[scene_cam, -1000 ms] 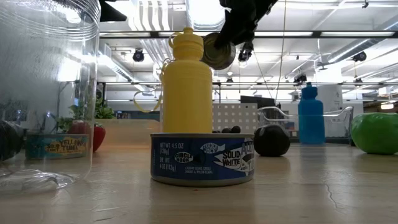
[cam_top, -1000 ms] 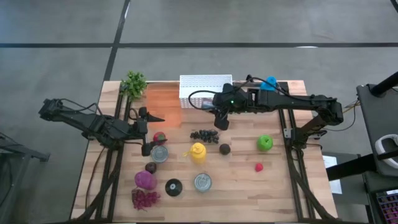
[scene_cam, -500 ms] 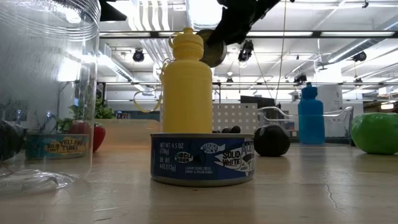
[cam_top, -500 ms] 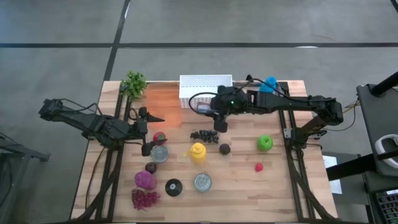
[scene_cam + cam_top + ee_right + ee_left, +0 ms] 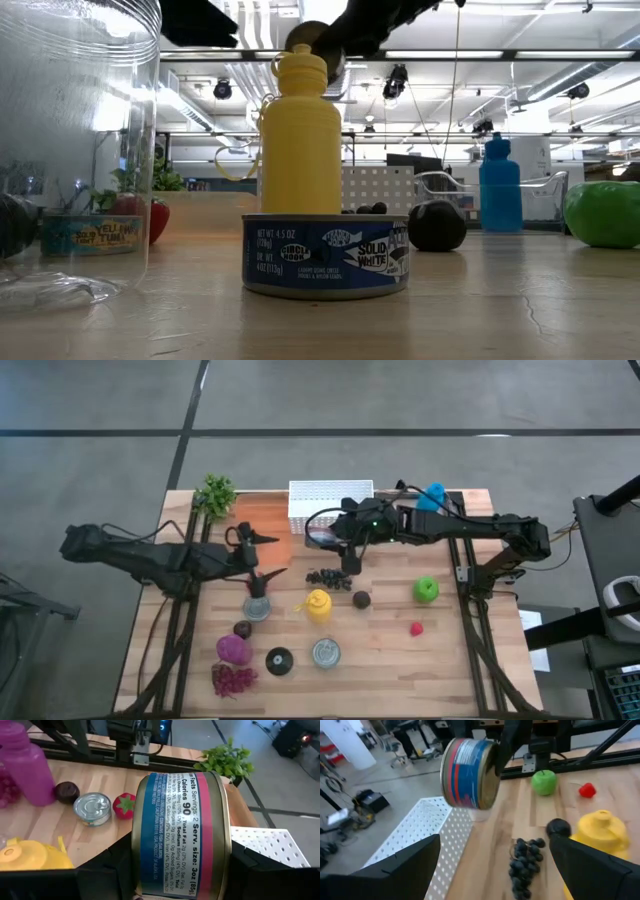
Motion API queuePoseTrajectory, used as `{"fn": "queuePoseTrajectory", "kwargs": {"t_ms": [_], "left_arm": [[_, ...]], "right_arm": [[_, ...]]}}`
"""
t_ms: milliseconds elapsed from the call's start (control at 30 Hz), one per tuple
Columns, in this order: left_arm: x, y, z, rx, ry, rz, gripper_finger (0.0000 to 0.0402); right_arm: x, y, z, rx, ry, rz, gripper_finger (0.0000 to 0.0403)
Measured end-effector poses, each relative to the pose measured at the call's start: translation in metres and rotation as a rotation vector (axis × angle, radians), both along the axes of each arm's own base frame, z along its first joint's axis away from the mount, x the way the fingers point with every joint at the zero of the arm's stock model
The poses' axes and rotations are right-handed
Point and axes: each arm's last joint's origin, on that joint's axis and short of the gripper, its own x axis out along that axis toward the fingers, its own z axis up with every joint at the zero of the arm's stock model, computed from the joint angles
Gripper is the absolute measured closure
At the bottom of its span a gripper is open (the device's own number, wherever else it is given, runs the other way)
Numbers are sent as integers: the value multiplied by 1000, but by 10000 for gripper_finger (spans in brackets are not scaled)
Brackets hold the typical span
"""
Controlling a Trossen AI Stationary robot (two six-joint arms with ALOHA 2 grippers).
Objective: Pick & Place Food Item
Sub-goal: Put the blue-pink tuna can into the orange bin
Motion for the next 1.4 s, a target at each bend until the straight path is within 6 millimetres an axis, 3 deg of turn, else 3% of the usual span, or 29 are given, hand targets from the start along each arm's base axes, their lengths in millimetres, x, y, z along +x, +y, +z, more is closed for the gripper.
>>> {"fn": "queuePoseTrajectory", "kwargs": {"t_ms": [333,667,1200,1400], "left_arm": [[24,14,-7,13,-34,18,39],[36,17,-10,-24,-73,-62,38],[39,17,-7,-38,-116,-102,40],[37,17,-17,-38,-82,-101,41]], "right_arm": [[15,3,-15,-7,2,100,216],[18,6,-10,-19,-58,160,216],[26,8,-20,-8,-47,210,216],[26,8,-19,-9,-52,209,216]]}}
